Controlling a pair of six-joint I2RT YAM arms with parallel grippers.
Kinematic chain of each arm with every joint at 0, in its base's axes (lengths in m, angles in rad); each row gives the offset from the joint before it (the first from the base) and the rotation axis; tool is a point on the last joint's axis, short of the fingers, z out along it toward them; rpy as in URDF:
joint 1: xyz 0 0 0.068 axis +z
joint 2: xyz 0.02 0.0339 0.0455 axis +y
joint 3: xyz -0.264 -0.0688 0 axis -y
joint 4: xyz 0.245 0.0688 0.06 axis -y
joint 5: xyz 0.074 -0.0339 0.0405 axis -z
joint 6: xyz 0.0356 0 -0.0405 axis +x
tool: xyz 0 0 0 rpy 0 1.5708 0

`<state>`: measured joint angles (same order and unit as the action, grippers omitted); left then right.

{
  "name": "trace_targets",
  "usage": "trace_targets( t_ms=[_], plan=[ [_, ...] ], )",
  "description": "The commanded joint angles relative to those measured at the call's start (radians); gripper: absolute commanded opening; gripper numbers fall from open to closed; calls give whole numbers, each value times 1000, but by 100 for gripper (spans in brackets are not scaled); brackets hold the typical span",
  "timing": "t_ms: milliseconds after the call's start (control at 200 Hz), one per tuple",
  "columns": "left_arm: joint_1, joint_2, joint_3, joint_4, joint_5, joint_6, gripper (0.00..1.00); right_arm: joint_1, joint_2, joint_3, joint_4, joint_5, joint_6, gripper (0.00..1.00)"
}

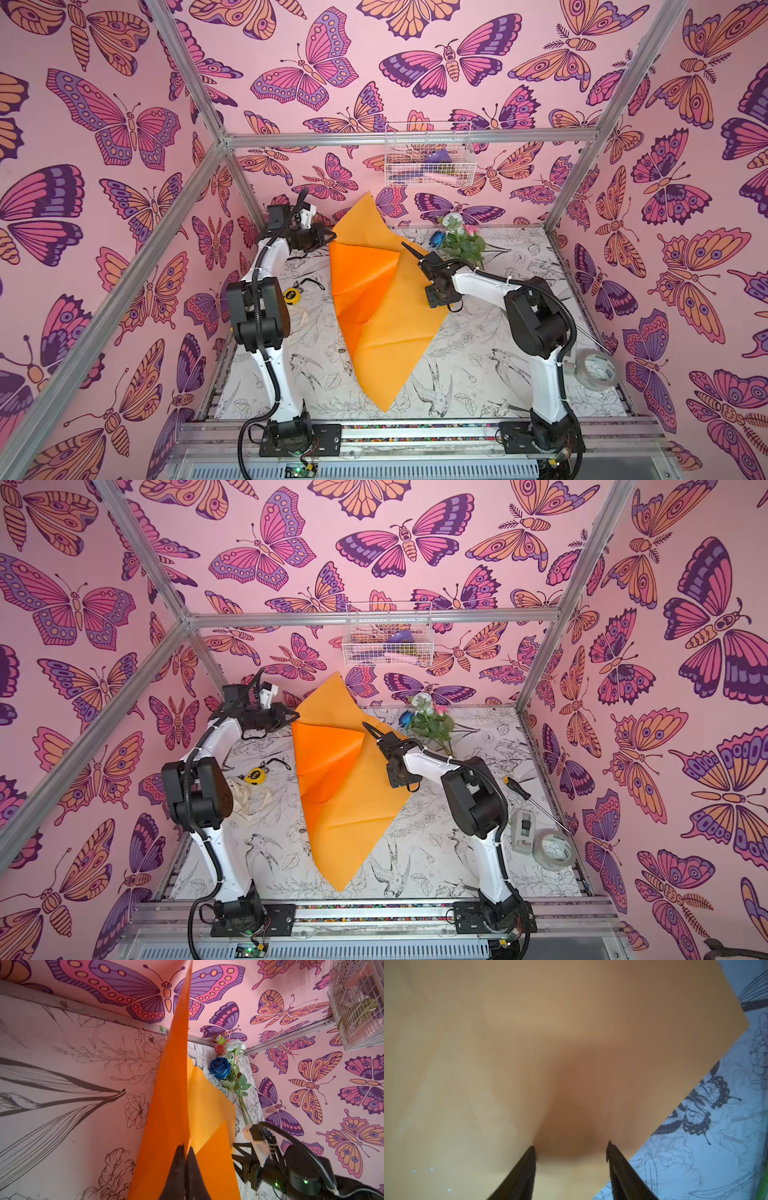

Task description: Tie the bouquet of fake flowers

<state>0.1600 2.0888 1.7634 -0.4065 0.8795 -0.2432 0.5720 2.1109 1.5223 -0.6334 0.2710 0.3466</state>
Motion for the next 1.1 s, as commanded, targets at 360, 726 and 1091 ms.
trace_targets(
  t_ms=[360, 726, 1091],
  plan=[
    [35, -87, -186, -9, 102, 101, 0, -94, -99, -117, -121, -22, 24, 55],
    [27, -84, -191, 2, 99, 105, 0, -62, -247, -146, 237, -424, 144, 52],
    [23, -78, -202, 20, 110, 83, 0, 16, -11, 10, 527, -649, 274, 46]
  ],
)
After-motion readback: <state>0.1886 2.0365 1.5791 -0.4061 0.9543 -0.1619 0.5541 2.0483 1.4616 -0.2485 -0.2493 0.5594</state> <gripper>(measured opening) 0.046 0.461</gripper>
